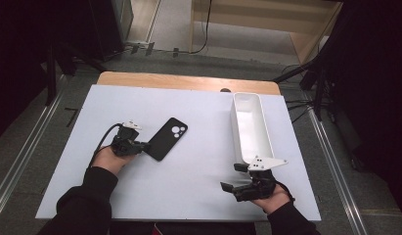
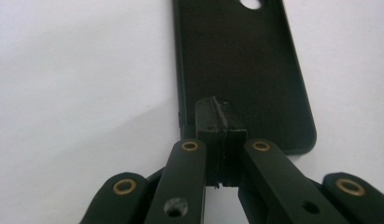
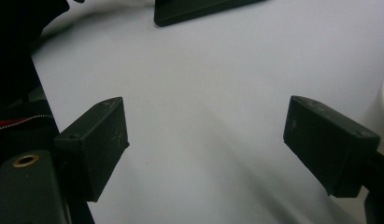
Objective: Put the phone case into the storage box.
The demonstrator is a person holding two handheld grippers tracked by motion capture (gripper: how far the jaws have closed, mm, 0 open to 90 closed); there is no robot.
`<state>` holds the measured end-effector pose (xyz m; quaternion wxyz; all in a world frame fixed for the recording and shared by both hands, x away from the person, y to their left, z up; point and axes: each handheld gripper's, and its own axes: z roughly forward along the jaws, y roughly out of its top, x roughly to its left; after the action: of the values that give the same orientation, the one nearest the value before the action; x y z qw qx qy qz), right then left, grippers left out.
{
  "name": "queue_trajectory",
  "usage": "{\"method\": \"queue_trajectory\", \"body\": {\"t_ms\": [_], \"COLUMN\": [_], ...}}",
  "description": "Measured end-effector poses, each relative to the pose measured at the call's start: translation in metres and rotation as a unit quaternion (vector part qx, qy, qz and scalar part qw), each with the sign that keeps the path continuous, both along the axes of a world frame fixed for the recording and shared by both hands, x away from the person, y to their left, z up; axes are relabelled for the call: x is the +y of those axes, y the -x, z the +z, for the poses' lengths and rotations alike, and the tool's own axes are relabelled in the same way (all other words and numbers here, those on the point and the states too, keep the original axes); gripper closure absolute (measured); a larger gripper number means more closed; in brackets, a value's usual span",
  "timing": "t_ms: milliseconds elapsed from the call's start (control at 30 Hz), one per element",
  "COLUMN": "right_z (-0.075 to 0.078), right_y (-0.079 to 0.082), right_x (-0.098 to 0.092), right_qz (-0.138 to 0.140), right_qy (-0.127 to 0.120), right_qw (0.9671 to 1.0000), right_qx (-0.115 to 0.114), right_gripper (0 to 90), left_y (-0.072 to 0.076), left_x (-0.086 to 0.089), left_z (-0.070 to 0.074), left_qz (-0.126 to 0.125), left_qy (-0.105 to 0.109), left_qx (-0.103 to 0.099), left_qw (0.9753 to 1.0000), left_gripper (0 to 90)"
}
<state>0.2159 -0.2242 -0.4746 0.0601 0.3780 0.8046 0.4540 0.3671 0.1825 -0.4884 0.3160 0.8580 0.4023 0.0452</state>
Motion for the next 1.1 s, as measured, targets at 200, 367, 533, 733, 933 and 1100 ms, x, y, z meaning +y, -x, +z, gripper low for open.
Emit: {"method": "queue_trajectory", "body": {"t_ms": [200, 367, 533, 733, 933, 1100], "right_z": [0.000, 0.000, 0.000, 0.000, 0.000, 0.001], "right_y": [0.000, 0.000, 0.000, 0.000, 0.000, 0.000], "right_x": [0.000, 0.000, 0.000, -0.001, -0.001, -0.001], "right_qz": [0.000, -0.001, -0.001, 0.000, 0.001, 0.000], "right_qy": [0.000, -0.001, -0.002, -0.003, -0.003, -0.006], "right_qw": [1.0000, 1.0000, 1.0000, 1.0000, 1.0000, 1.0000], "right_qx": [0.000, -0.001, 0.000, 0.001, 0.001, -0.003], "right_gripper": [12.3, 12.3, 12.4, 12.4, 12.3, 12.3], "left_y": [-0.003, -0.004, -0.002, 0.003, 0.010, 0.017], "left_x": [0.011, 0.012, 0.009, 0.010, 0.012, 0.018], "left_z": [0.001, 0.001, 0.006, 0.016, 0.023, 0.032], "left_qz": [0.019, 0.013, 0.003, -0.010, -0.031, -0.040], "left_qy": [-0.009, 0.002, 0.012, 0.041, 0.057, 0.097], "left_qx": [-0.010, -0.002, -0.001, -0.002, -0.011, -0.016], "left_qw": [0.9997, 0.9999, 0.9999, 0.9991, 0.9978, 0.9944], "left_gripper": [88.9, 83.4, 78.0, 62.0, 40.0, 31.8]}}
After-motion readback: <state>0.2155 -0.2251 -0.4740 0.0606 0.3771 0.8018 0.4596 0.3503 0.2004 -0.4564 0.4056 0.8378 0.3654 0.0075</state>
